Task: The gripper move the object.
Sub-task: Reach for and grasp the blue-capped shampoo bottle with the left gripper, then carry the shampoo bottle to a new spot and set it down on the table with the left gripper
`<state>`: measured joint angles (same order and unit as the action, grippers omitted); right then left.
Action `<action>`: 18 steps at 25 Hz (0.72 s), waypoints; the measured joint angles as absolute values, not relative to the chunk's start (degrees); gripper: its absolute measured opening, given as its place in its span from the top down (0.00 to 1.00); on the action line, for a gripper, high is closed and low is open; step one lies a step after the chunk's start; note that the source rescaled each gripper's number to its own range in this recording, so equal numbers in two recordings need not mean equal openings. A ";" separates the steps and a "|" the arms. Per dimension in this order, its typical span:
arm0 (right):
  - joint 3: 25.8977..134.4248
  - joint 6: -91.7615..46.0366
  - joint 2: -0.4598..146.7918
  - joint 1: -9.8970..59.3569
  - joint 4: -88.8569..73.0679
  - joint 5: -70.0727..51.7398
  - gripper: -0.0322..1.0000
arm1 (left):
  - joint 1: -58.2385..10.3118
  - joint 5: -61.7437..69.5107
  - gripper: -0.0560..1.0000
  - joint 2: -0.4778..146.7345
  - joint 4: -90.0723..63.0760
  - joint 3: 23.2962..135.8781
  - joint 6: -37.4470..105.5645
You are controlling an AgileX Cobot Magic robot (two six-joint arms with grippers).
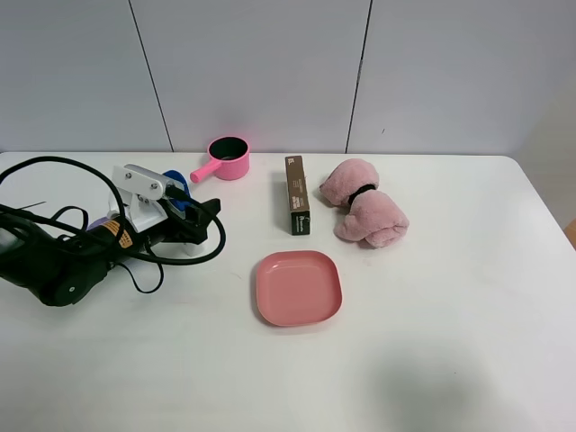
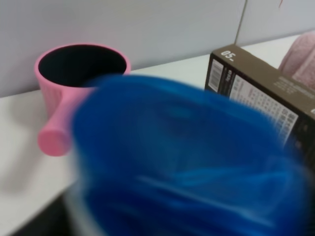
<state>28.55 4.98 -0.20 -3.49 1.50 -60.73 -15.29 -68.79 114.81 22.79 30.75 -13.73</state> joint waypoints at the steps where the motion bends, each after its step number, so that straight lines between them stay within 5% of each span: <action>1: 28.55 4.98 -0.20 -3.49 1.50 -60.73 0.00 | -15.29 -68.87 0.60 114.81 23.11 30.75 -13.73; 2: 28.55 4.98 -0.20 -3.49 1.50 -60.73 0.00 | -15.29 -69.07 0.66 114.81 23.24 30.80 -13.73; 18: 28.55 4.98 -0.20 -3.49 1.50 -60.73 0.00 | -15.29 -67.71 0.67 112.80 26.79 30.65 -13.73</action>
<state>28.55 4.98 -0.20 -3.49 1.50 -60.73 -15.29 -67.71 112.80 26.79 30.65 -13.73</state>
